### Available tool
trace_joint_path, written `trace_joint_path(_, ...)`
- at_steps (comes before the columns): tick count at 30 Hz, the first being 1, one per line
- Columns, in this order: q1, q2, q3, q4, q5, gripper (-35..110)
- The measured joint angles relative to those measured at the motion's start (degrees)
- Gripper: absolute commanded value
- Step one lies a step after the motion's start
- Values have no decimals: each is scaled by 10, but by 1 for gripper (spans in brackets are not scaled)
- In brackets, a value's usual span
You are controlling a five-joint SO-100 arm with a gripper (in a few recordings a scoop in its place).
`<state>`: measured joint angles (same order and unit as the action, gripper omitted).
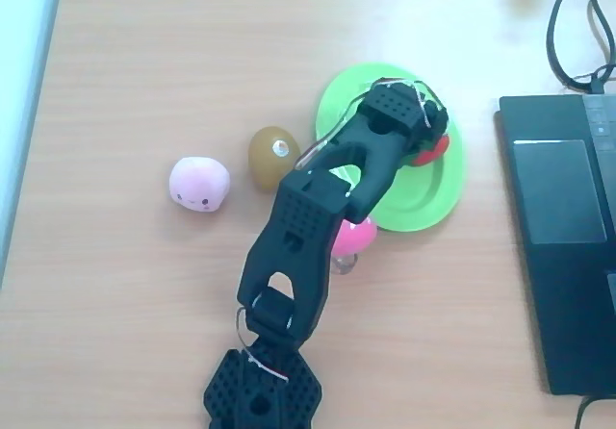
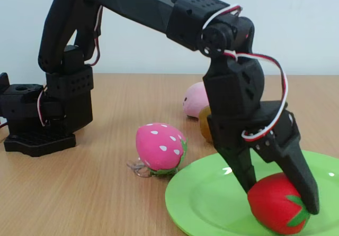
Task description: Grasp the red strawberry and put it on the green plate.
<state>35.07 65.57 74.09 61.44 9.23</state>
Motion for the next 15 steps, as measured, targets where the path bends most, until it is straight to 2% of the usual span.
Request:
trace_joint_path(7, 0, 0, -2, 0, -8, 32)
trace_joint_path(15, 0, 4, 9, 3, -9, 49)
